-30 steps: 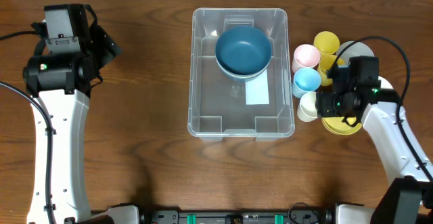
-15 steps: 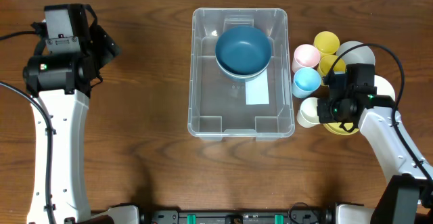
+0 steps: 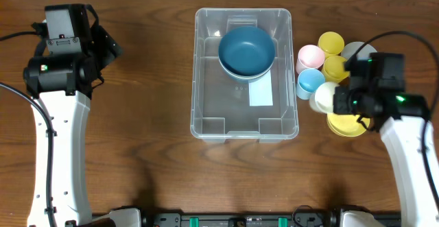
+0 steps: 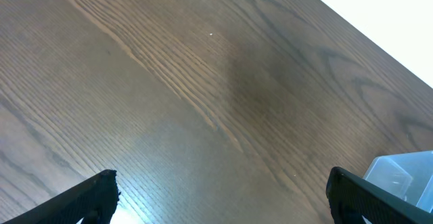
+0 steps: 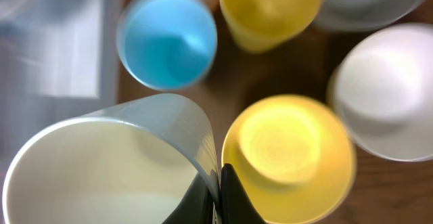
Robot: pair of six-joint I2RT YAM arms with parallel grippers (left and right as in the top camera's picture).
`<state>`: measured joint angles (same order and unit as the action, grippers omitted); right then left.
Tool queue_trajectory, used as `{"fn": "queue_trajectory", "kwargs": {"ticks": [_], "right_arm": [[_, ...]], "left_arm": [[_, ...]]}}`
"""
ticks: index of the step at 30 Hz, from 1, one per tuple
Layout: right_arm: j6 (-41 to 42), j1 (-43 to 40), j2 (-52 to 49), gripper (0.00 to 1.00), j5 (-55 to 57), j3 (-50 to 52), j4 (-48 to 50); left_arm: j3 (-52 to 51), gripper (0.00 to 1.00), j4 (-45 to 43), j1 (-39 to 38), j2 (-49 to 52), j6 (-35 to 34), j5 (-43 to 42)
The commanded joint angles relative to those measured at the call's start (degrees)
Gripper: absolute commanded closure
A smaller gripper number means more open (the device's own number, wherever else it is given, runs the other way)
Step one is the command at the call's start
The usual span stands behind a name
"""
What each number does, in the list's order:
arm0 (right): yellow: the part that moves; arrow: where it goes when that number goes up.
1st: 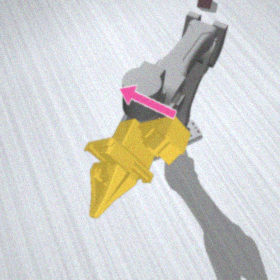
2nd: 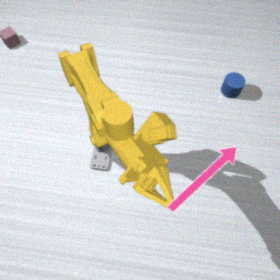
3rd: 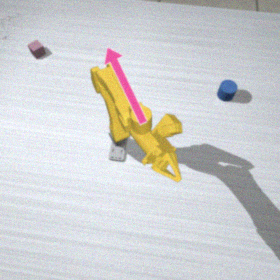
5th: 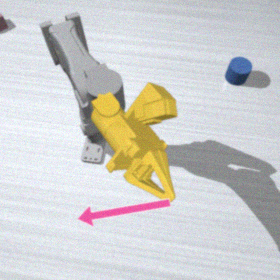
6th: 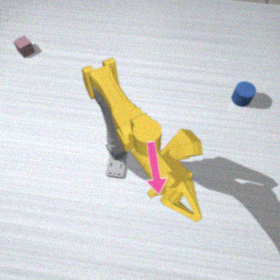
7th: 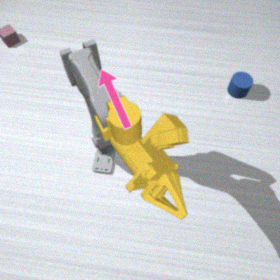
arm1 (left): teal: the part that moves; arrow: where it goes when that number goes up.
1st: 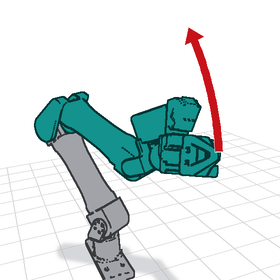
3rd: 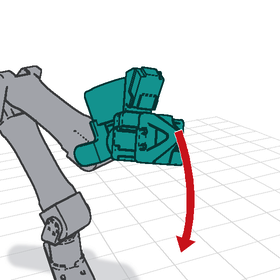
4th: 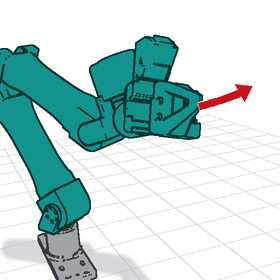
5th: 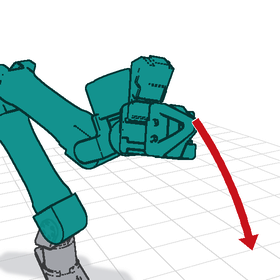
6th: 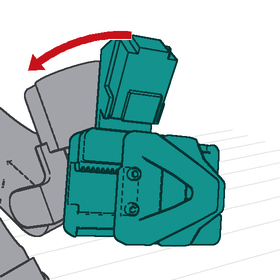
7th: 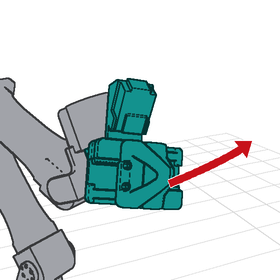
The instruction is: Pack container
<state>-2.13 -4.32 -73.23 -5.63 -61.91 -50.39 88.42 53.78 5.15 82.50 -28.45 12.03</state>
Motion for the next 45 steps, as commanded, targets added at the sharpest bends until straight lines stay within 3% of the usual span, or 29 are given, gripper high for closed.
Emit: {"fn": "queue_trajectory", "kwargs": {"ticks": [1, 6, 13, 23, 36, 45], "right_arm": [[2.5, 0.4, 4.4, 0.99, -0.9, -4.2, -2.1], [3.8, 4.3, 9.1, 0.99, -5.3, -7.1, -3.9], [5.9, 18.3, 9.7, 0.99, -5.9, -9.2, -3.4], [10.4, 37.1, 0.1, 0.99, -2.4, -9.2, 5.7], [12.4, 45.9, -15.2, 0.99, 5.0, -9.3, 11.2], [13.3, 49.8, -20.5, 0.99, 9.3, -9.3, 12.3]], "left_arm": [[0.9, 0.02, 0.2, 0.1, -0.1, 0.3, 0.7], [0.9, 0.02, 0.2, 0.1, -0.1, 0.3, 0.7], [0.9, 0.02, 0.2, 0.1, -0.1, 0.3, 0.7], [0.9, 0.02, 0.2, 0.1, -0.1, 0.3, 0.6], [0.9, 0.02, 0.2, 0.1, -0.1, 0.3, 0.6], [0.9, 0.02, 0.2, 0.1, -0.1, 0.3, 0.6]]}}
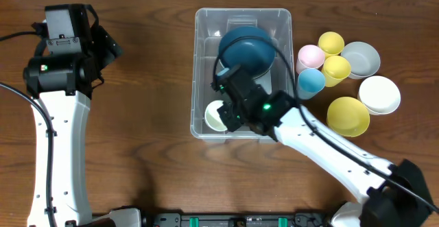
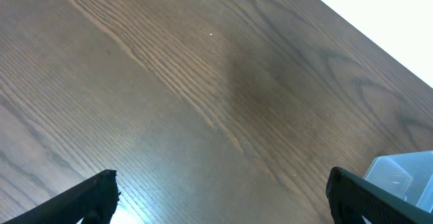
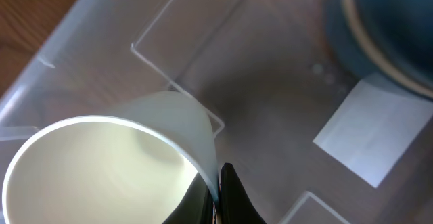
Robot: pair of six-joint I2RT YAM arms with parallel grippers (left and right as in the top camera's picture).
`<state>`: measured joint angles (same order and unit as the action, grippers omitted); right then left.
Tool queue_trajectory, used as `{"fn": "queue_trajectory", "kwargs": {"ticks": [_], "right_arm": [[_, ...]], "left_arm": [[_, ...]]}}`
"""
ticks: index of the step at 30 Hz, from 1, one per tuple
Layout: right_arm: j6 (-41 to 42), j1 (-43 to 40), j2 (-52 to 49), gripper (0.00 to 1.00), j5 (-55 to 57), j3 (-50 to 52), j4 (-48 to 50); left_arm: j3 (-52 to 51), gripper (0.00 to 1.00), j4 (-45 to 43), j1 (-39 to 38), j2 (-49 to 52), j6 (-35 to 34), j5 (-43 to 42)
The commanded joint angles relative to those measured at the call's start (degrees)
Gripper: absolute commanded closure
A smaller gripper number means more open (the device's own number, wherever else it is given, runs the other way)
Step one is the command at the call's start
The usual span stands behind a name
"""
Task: Pack container
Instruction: 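Grasp the white cup rim and place it in the container's front-left, then return the right gripper to the cups and grasp the light blue cup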
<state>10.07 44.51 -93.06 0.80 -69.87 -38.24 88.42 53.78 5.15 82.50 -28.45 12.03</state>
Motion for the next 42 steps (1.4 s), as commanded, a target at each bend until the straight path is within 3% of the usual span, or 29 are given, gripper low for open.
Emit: {"fn": "queue_trajectory", "kwargs": {"ticks": [1, 17, 18, 19, 20, 21, 28, 33, 42], "right_arm": [[1.1, 1.0, -1.0, 0.99, 2.9, -1.4, 0.0], [1.1, 1.0, -6.5, 0.98, 2.8, -1.4, 1.2], [1.1, 1.0, -6.5, 0.91, 2.8, -1.4, 1.2], [1.1, 1.0, -6.5, 0.73, 2.7, -1.4, 1.3], [1.1, 1.0, -6.5, 0.62, 2.4, -1.4, 1.5], [1.0, 1.0, -6.4, 0.59, 1.9, -1.4, 1.9], [0.5, 0.8, -2.5, 0.48, 1.8, -1.6, 3.8], [-0.3, -0.2, 5.8, 0.43, 5.0, -2.8, 2.4], [2.9, -9.8, 23.8, 0.36, 14.8, -3.0, -8.7]], "left_arm": [[0.9, 0.02, 0.2, 0.1, -0.1, 0.3, 0.7], [0.9, 0.02, 0.2, 0.1, -0.1, 0.3, 0.6], [0.9, 0.02, 0.2, 0.1, -0.1, 0.3, 0.7], [0.9, 0.02, 0.2, 0.1, -0.1, 0.3, 0.7], [0.9, 0.02, 0.2, 0.1, -0.1, 0.3, 0.7], [0.9, 0.02, 0.2, 0.1, -0.1, 0.3, 0.7], [0.9, 0.02, 0.2, 0.1, -0.1, 0.3, 0.7], [0.8, 0.02, 0.2, 0.1, -0.1, 0.3, 0.6], [0.9, 0.02, 0.2, 0.1, -0.1, 0.3, 0.7]]}}
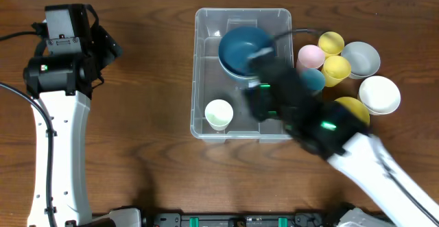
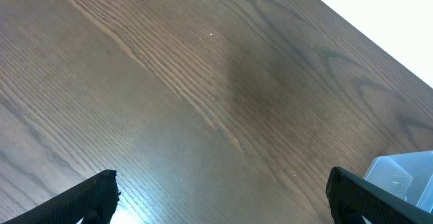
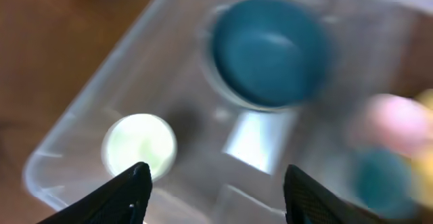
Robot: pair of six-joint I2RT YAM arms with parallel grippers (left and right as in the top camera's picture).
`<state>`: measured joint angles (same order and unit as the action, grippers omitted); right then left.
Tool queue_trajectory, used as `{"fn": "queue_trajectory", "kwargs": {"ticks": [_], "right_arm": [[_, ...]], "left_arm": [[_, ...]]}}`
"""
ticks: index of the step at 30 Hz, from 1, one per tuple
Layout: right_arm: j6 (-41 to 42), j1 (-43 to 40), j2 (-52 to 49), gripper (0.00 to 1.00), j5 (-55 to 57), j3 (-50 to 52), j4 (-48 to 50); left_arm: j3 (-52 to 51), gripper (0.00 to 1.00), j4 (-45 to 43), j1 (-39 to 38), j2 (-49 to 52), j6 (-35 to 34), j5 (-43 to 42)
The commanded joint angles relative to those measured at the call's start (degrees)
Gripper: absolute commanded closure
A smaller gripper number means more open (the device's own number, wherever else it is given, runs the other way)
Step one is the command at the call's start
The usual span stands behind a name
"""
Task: Pack container
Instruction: 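Return the right gripper to the cups and grasp the light blue cup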
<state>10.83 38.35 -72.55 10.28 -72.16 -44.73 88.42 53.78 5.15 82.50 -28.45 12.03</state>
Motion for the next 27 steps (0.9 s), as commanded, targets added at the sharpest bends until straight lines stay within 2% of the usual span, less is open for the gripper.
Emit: {"fn": "queue_trajectory", "kwargs": {"ticks": [1, 5, 8, 14, 22, 27], "right_arm": [[3.0, -5.9, 4.9, 0.35, 6.2, -0.7, -4.0], [4.6, -16.7, 8.3, 0.32, 6.6, -0.7, -9.2], [4.6, -25.2, 8.4, 0.24, 5.0, -0.6, -11.2], [4.3, -38.6, 4.6, 0.20, -6.6, -0.1, -11.3], [4.3, -40.9, -7.0, 0.21, -11.0, 0.0, -10.2], [4.3, -40.8, -14.8, 0.30, -17.2, 0.0, -6.7]], "left_arm": [[0.9, 0.02, 0.2, 0.1, -0.1, 0.3, 0.7], [0.9, 0.02, 0.2, 0.1, -0.1, 0.3, 0.6], [0.9, 0.02, 0.2, 0.1, -0.1, 0.3, 0.6], [0.9, 0.02, 0.2, 0.1, -0.1, 0.3, 0.7], [0.9, 0.02, 0.2, 0.1, -0.1, 0.3, 0.7], [0.8, 0.02, 0.2, 0.1, -0.1, 0.3, 0.6]]}}
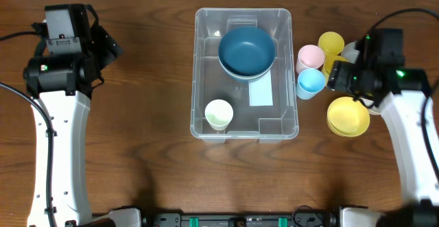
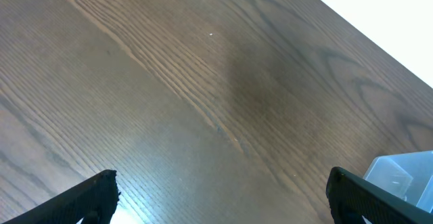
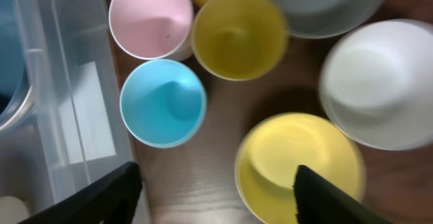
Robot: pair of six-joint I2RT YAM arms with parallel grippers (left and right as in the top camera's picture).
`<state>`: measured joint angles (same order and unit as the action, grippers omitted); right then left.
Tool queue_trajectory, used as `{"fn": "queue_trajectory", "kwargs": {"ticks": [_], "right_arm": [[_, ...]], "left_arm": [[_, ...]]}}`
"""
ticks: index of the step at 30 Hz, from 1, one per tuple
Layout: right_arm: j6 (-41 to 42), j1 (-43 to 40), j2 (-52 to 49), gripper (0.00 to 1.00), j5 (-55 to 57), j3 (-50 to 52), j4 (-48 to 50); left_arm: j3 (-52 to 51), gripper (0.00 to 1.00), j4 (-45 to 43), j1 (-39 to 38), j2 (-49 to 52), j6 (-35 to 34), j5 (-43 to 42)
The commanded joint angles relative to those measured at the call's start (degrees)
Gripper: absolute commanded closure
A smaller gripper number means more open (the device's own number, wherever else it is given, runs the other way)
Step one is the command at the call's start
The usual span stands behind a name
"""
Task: Pack container
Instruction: 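Return the right gripper to the cups and grasp the light blue cup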
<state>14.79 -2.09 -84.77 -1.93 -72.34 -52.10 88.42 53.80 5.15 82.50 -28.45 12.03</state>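
Note:
The clear plastic container (image 1: 203, 62) stands mid-table, holding a dark blue bowl (image 1: 246, 51) at its far end and a pale cream cup (image 1: 219, 113) near its front left corner. Right of it cluster a pink cup (image 3: 151, 18), a blue cup (image 3: 162, 102), a yellow cup (image 3: 238, 34), a second yellow cup (image 1: 330, 42), a grey bowl (image 3: 321, 4), a white bowl (image 3: 379, 92) and a yellow bowl (image 3: 298, 168). My right gripper (image 3: 215, 200) hangs open above this cluster, empty. My left gripper (image 2: 220, 197) is open over bare wood at far left.
The table's far edge (image 2: 379, 28) meets a white surface behind the left arm. A white label (image 1: 260, 92) lies on the container floor. A container corner (image 2: 402, 173) shows in the left wrist view.
My right arm has moved from over the container to over the cups and bowls on the right, its gripper open as before. The cream cup stays in the container. The left arm is still.
My right gripper was shut on the cream cup's rim among the cups at the right. Then it held the cup low inside the container's front left. Later it was open and raised, with the cup left standing there. Now it hangs over the cluster again.

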Motion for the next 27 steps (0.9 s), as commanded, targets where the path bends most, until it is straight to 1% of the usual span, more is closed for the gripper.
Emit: {"fn": "queue_trajectory", "kwargs": {"ticks": [1, 3, 11, 17, 27], "right_arm": [[0.5, -0.3, -3.7, 0.32, -5.0, 0.1, 1.2], [1.1, -0.4, -5.6, 0.36, -5.0, 0.1, 2.0], [2.4, 0.2, -10.6, 0.36, -5.0, 0.2, 3.4], [3.5, 1.7, -13.4, 0.42, -4.9, 0.4, 4.2], [3.7, 2.4, -17.0, 0.41, -4.9, 1.3, 6.1]], "left_arm": [[0.9, 0.02, 0.2, 0.1, -0.1, 0.3, 0.6], [0.9, 0.02, 0.2, 0.1, -0.1, 0.3, 0.6], [0.9, 0.02, 0.2, 0.1, -0.1, 0.3, 0.6], [0.9, 0.02, 0.2, 0.1, -0.1, 0.3, 0.6], [0.9, 0.02, 0.2, 0.1, -0.1, 0.3, 0.7]]}}
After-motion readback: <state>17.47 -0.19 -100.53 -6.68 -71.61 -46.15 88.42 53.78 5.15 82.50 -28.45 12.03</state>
